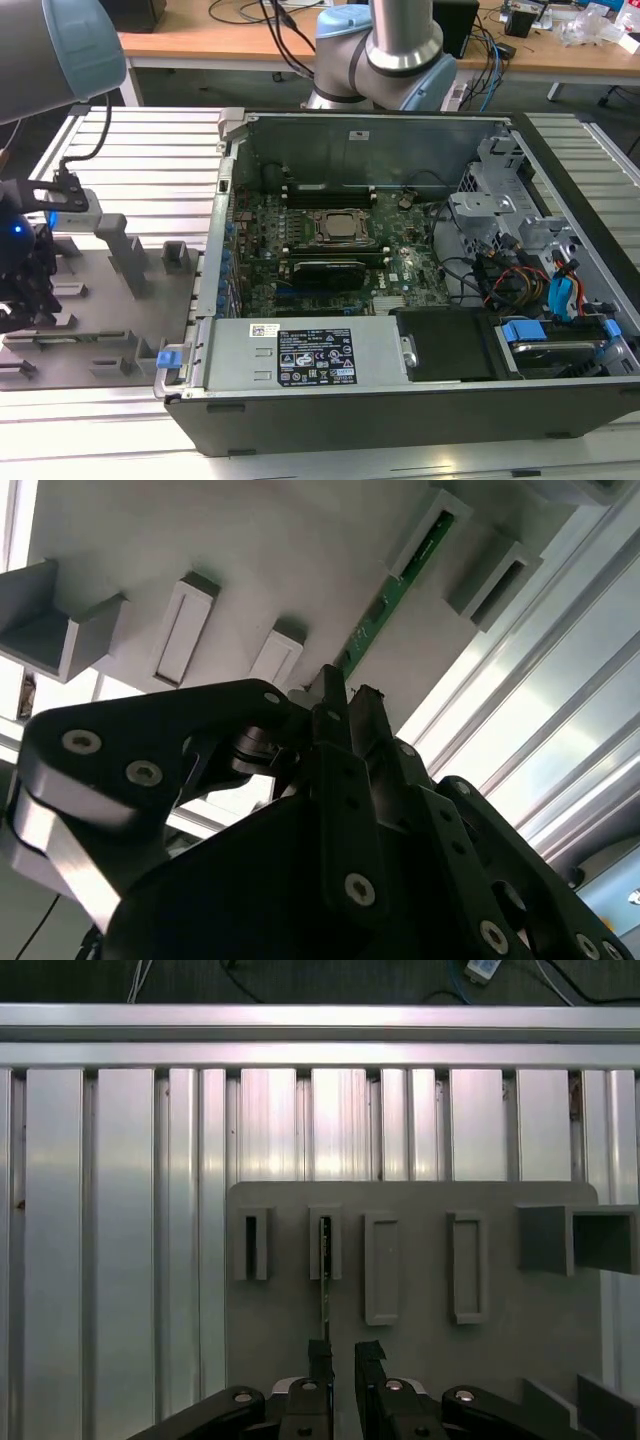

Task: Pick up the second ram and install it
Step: 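Pick up the second ram and move it above second insertion slot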

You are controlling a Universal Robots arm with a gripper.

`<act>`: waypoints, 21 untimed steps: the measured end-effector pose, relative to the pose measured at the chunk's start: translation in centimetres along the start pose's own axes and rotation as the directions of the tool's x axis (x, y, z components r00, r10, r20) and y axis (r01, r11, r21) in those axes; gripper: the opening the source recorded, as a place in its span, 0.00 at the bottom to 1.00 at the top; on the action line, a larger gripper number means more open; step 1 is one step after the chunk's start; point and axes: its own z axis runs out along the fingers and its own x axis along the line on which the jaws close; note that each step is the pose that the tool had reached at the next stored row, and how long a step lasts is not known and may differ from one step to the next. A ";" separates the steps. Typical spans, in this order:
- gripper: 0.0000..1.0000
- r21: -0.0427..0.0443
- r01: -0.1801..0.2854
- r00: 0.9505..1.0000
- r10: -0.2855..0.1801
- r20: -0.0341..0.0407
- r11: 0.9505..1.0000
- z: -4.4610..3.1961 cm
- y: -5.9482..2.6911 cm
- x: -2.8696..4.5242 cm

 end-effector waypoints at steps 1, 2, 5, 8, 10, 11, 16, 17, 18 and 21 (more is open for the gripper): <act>0.24 0.000 0.000 1.000 0.000 0.000 1.000 0.18 -0.03 0.15; 0.24 0.000 0.000 1.000 0.000 0.000 1.000 0.39 -0.09 0.30; 0.24 0.000 0.001 1.000 -0.001 0.000 1.000 0.97 -0.59 0.66; 0.24 -0.001 0.001 1.000 -0.001 -0.001 1.000 1.81 -0.99 0.79; 0.24 -0.001 0.002 1.000 -0.002 -0.001 1.000 2.52 -1.10 0.80; 0.24 -0.001 0.004 1.000 -0.004 -0.001 1.000 2.73 -1.12 0.77; 0.24 -0.001 0.013 1.000 -0.013 -0.001 1.000 3.05 -1.13 0.73; 0.24 -0.001 0.015 1.000 -0.015 -0.001 1.000 3.30 -1.14 0.74; 0.24 -0.001 0.016 1.000 -0.016 -0.001 1.000 3.43 -1.14 0.74; 0.24 -0.001 0.018 1.000 -0.018 -0.001 1.000 3.74 -1.15 0.75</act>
